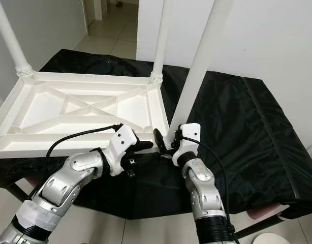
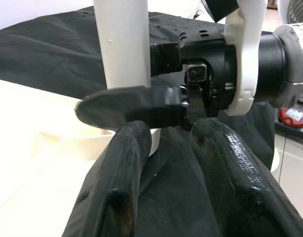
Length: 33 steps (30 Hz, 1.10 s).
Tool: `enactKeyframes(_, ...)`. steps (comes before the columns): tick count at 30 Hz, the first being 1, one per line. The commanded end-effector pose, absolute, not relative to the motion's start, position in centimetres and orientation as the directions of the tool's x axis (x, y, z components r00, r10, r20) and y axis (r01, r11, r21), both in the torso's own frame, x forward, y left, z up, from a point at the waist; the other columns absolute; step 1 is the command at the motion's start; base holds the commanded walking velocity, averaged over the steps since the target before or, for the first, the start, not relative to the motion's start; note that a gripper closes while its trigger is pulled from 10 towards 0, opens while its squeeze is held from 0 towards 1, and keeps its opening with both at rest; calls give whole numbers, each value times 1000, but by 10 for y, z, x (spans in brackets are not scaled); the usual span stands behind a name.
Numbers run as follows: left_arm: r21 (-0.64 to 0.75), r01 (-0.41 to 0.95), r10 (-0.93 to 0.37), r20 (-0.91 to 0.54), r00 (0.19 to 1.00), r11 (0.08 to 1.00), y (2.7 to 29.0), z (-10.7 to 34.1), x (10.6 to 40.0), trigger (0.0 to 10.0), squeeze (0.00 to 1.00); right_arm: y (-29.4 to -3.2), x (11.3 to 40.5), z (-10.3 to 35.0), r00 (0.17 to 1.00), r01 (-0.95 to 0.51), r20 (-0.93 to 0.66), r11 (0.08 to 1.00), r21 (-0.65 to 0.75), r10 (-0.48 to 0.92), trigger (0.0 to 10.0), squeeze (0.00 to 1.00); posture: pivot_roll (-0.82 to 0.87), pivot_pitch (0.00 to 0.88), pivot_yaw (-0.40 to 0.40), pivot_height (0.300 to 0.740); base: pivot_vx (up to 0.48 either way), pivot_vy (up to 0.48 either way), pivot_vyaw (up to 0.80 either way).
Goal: Building children table
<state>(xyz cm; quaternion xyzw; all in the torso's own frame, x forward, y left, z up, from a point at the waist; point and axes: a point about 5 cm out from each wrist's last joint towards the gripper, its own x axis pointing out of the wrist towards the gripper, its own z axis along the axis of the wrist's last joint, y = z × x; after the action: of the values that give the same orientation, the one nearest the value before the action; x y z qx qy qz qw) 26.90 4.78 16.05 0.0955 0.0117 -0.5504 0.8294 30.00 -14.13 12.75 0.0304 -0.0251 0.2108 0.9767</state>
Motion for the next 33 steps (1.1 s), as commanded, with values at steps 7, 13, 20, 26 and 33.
enactKeyframes(7,148,923,-919,-124,375,356,44,162,269,10000,0,-142,309,122,842,-538,33,843,-12,538,10000,0,64,0,-81,740,0,0,0)
enactKeyframes(13,154,923,-920,-123,372,353,44,163,270,10000,0,-145,319,120,807,-590,-8,805,-58,590,10000,0,68,0,-81,740,0,0,0)
enactKeyframes(20,156,922,-919,-120,375,355,43,164,269,10000,0,-146,328,115,767,-642,-69,760,-102,638,0,0,81,0,-80,740,0,0,0)
enactKeyframes(26,156,920,-918,-119,378,359,44,165,269,10000,0,-149,330,113,746,-666,-95,736,-118,660,0,0,88,0,-81,740,0,0,0)
enactKeyframes(33,158,915,-913,-118,391,372,46,166,270,10000,0,-158,329,106,734,-679,-130,725,-115,666,0,0,92,0,-83,740,0,0,0)
